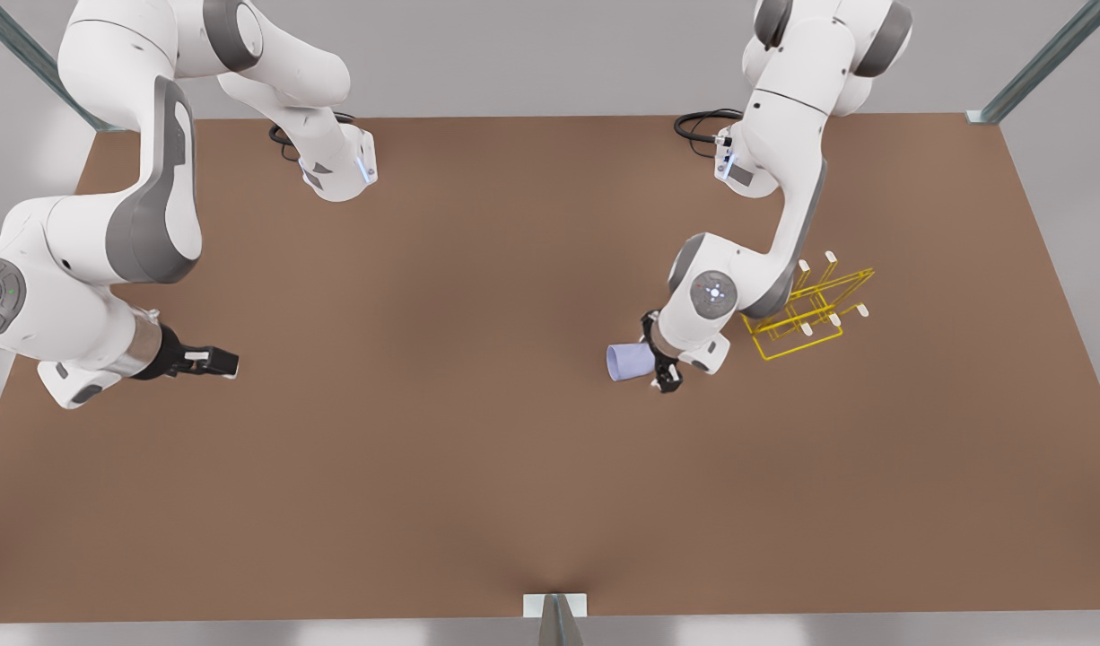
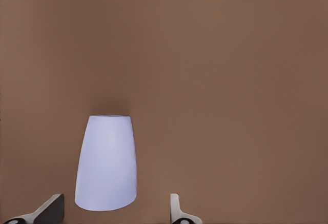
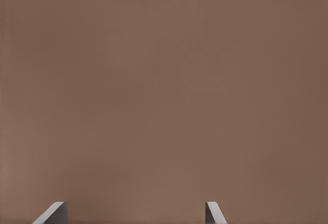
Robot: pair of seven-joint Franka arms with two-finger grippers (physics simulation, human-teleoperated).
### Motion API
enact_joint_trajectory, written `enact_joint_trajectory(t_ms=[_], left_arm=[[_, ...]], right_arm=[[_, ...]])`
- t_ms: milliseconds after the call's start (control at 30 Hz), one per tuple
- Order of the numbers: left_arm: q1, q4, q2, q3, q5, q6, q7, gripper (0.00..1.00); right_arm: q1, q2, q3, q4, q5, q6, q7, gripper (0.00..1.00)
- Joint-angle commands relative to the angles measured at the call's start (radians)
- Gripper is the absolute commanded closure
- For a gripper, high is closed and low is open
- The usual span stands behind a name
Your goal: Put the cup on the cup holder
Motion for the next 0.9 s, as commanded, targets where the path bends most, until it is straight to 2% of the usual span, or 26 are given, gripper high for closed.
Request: enact_joint_trajectory(t_ms=[0, 167, 467, 867], left_arm=[[0.008, -0.012, -0.002, 0.000, -0.001, -0.014, 0.264, 0.00], [0.008, -0.069, 0.003, -0.009, -0.047, 0.061, 0.218, 0.00], [-0.009, -0.056, 0.078, -0.026, -0.064, 0.144, 0.178, 0.00], [-0.014, -0.066, 0.121, -0.026, -0.067, 0.125, 0.178, 0.00]], right_arm=[[0.001, -0.002, 0.000, 0.000, 0.001, 0.020, -0.107, 0.00], [-0.020, -0.010, -0.001, -0.001, -0.002, 0.007, -0.118, 0.00], [-0.020, -0.003, -0.001, 0.000, -0.001, 0.003, -0.121, 0.00], [-0.022, -0.002, -0.001, -0.001, 0.001, 0.007, -0.121, 0.00]])
